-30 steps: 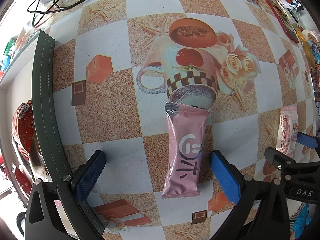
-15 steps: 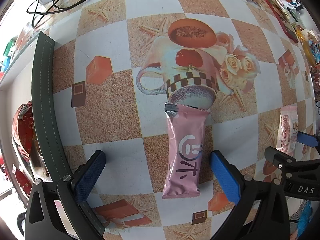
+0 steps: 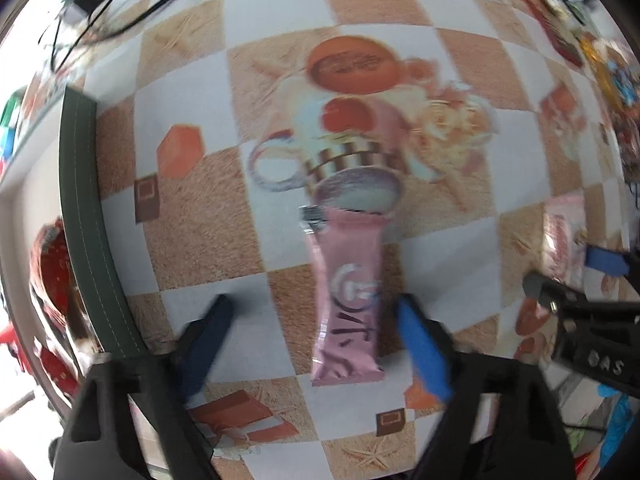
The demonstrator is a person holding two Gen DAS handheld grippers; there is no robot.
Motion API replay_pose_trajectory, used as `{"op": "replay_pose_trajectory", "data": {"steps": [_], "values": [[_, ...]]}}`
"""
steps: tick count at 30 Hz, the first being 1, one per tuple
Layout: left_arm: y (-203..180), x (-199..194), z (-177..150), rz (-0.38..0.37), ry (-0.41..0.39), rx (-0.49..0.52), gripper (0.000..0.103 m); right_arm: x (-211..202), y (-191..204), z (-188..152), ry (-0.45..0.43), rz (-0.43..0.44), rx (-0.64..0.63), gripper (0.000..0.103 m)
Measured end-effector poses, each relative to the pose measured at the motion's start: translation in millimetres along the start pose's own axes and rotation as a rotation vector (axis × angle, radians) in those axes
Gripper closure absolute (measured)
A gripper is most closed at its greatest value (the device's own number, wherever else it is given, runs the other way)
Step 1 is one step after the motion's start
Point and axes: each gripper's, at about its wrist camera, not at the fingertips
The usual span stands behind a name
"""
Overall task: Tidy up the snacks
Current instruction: 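Close left gripper on the pink bar packet while right closes on the cranberry packet, then lift and carry the pink bar with left while right carries the cranberry packet to the tray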
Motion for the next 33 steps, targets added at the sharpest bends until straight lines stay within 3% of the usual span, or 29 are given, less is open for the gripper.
{"op": "replay_pose_trajectory", "data": {"steps": [1,2,4,7,17,26,33], "values": [[-4,-3,1,-0.003,-0.006,0.017,0.046,-5,3,2,-0.012,-0.003,-0.015,0.051],[-6,-5,1,-0.006,-0.01,0.025,0.053,-7,4,4,-0.017,-0.005,-0.021,0.06],[-8,-8,4,-0.022,-0.016,0.034,0.077,-9,5,8,-0.008,0.017,-0.015,0.062],[-5,-12,5,-0.065,-0.025,0.017,0.078,-17,6,12,-0.025,0.033,-0.005,0.062],[12,-61,4,-0.09,-0.145,0.005,0.078,-64,27,39,-0.07,0.103,-0.036,0.062],[60,-96,-17,-0.094,-0.253,-0.089,0.078,-109,93,74,-0.129,0.134,-0.142,0.062],[113,-116,-42,-0.07,-0.316,-0.194,0.077,-126,149,78,-0.153,0.151,-0.238,0.062]]}}
Point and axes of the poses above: each gripper's, at about its wrist camera, not at the fingertips, and x roughly the way its jaws point, y to its left, z to its top, and after that the axes turned 8 degrees about x, right-handed
